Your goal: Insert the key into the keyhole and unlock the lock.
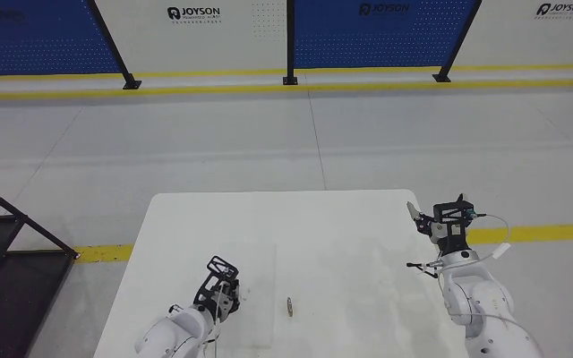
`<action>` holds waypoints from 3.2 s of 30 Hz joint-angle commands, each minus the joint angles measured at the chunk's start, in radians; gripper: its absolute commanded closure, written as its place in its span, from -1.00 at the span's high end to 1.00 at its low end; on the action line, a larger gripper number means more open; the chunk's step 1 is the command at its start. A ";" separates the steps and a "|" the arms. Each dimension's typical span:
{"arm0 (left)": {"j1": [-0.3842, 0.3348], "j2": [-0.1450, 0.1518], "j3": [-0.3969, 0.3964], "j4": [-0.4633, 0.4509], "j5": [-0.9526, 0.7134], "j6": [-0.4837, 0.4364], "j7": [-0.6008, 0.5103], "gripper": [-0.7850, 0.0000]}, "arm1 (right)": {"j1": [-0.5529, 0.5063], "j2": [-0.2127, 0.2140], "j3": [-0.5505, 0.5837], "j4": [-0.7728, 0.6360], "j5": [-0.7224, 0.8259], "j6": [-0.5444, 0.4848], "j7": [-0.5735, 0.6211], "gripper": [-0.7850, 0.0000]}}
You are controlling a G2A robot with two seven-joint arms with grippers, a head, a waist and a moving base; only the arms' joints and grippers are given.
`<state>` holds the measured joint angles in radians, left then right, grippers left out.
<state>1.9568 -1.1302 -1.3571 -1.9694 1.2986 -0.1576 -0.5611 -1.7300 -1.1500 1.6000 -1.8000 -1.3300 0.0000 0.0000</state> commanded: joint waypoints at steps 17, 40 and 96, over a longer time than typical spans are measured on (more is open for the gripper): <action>0.174 0.019 -0.202 -0.037 -0.169 -0.285 0.622 -1.00 | 0.000 0.000 0.000 0.000 0.000 0.000 0.000 1.00; 0.157 0.028 -0.275 0.167 -0.113 -0.594 1.103 -1.00 | -0.234 0.005 -0.409 -0.084 -0.580 -0.297 -0.079 1.00; 0.164 0.021 -0.258 0.152 -0.084 -0.492 1.138 -1.00 | 0.023 -0.102 -0.757 0.231 -0.234 -0.060 0.064 -1.00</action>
<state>2.1261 -1.1087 -1.6195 -1.8155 1.2196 -0.6572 0.5879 -1.7040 -1.2543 0.8350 -1.5655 -1.5709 -0.0508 0.0879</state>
